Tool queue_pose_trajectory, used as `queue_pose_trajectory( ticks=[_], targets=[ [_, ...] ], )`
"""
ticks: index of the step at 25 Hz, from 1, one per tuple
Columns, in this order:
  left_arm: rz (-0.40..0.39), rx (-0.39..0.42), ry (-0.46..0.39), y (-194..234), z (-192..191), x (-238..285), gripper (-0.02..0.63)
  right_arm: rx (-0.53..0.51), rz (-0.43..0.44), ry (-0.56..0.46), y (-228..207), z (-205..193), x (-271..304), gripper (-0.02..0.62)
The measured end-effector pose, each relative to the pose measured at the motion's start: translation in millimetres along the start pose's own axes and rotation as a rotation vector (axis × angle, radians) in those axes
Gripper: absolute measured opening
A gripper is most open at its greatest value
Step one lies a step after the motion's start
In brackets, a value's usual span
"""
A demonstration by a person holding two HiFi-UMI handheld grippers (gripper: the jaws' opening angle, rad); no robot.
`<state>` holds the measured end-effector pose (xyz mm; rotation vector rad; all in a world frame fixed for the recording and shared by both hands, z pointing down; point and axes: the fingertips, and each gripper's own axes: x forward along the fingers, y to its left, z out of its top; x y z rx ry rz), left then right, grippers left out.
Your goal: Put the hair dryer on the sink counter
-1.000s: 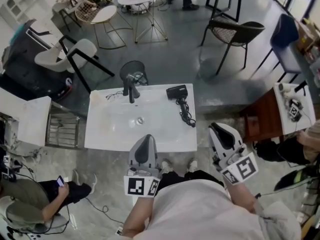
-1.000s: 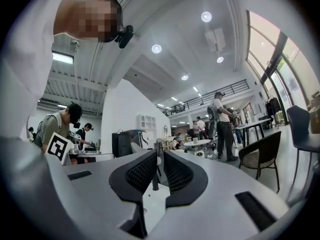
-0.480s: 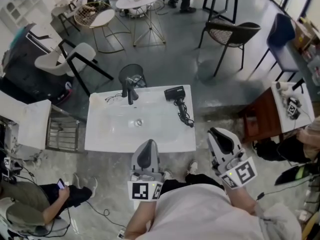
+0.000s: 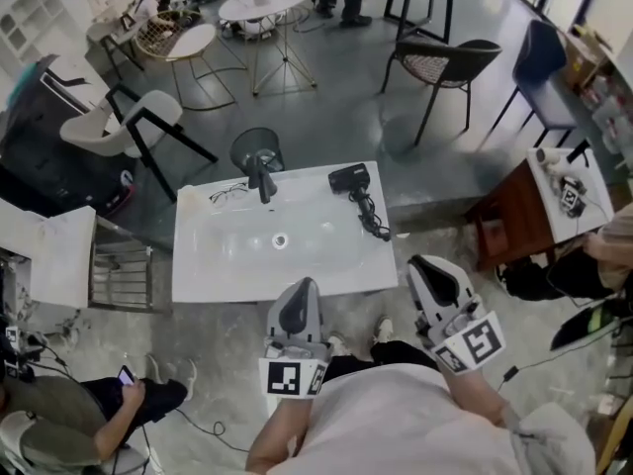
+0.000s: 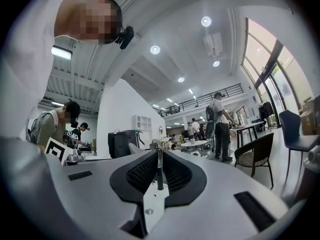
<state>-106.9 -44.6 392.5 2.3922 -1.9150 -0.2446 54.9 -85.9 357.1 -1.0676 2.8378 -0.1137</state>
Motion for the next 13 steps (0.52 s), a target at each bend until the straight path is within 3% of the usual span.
queue_pose_trajectory(
  ticks=[13],
  targets=[
    [0.019,-0.011,-0.021,-12,4,8,0.002,-0.02,0.042,0.009,2,5,-5,0.048]
  ],
)
